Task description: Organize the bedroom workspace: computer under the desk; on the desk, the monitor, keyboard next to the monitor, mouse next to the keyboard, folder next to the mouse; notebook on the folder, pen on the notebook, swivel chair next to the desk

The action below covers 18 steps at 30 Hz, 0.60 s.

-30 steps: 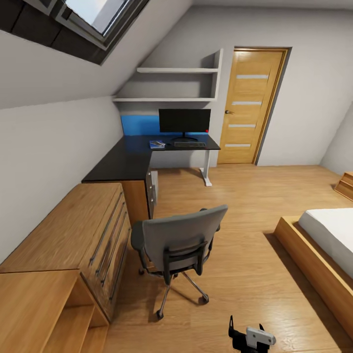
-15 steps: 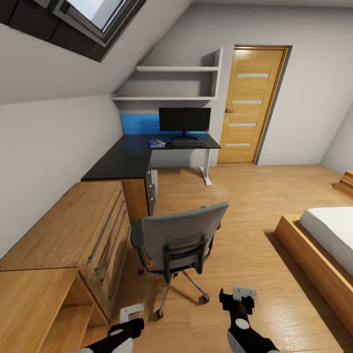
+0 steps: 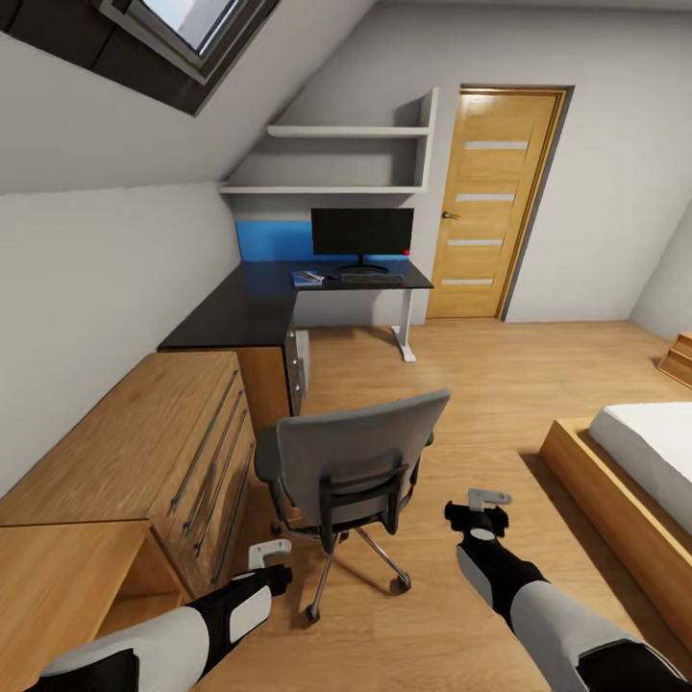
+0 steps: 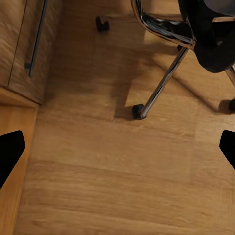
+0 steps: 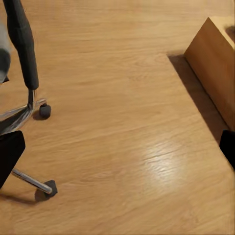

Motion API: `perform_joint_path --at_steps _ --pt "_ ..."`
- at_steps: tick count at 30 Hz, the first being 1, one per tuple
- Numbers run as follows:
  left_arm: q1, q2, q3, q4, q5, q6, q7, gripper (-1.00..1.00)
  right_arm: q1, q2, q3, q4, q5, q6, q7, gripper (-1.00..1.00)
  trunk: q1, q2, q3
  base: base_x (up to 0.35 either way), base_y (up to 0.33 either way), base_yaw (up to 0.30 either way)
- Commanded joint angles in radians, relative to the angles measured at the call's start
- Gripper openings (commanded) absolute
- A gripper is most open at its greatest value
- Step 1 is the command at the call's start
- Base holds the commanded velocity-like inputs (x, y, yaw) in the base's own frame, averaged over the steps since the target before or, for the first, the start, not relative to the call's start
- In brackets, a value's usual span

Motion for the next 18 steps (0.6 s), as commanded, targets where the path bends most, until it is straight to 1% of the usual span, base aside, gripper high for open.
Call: perform_joint_path --at_steps 1,4,7,12,15,16,18 --pt "-0.003 0.000 -0.008 -0.002 0.006 0.001 0.005 1.00 -0.003 -0.003 0.008 0.002 -0.017 -0.004 -0.003 1.00 0.004 -0.008 -0.004 0.000 0.000 0.000" --pt "-0.008 -0.004 -0.007 -0.002 0.007 0.003 0.002 1.00 -0.011 -0.009 0.008 0.015 -0.033 -0.002 -0.003 1.00 0.015 -0.029 -0.014 0.000 0.000 0.000" --pt "-0.009 -0.006 -0.009 -0.003 0.006 0.003 0.004 1.00 -0.013 -0.012 0.008 0.029 -0.036 0.000 -0.004 1.00 0.027 -0.050 -0.023 0.000 0.000 0.000" --pt "-0.010 -0.003 -0.008 -0.003 0.007 0.003 0.007 1.00 -0.014 -0.009 0.011 0.042 -0.038 0.000 -0.006 1.00 0.046 -0.085 -0.039 0.000 0.000 0.000" --pt "-0.010 -0.004 -0.010 -0.003 0.007 0.003 0.009 1.00 -0.013 0.006 0.015 0.039 -0.037 -0.004 -0.006 1.00 0.058 -0.106 -0.048 0.000 0.000 0.000" --pt "-0.010 -0.005 -0.010 -0.003 0.010 0.002 0.009 1.00 -0.012 0.036 0.014 0.039 -0.033 -0.007 -0.006 1.00 0.061 -0.113 -0.051 0.000 0.000 0.000" --pt "-0.010 -0.005 -0.011 -0.003 0.010 0.002 0.010 1.00 -0.011 0.044 0.014 0.040 -0.032 -0.007 -0.006 1.00 0.069 -0.127 -0.058 0.000 0.000 0.000"
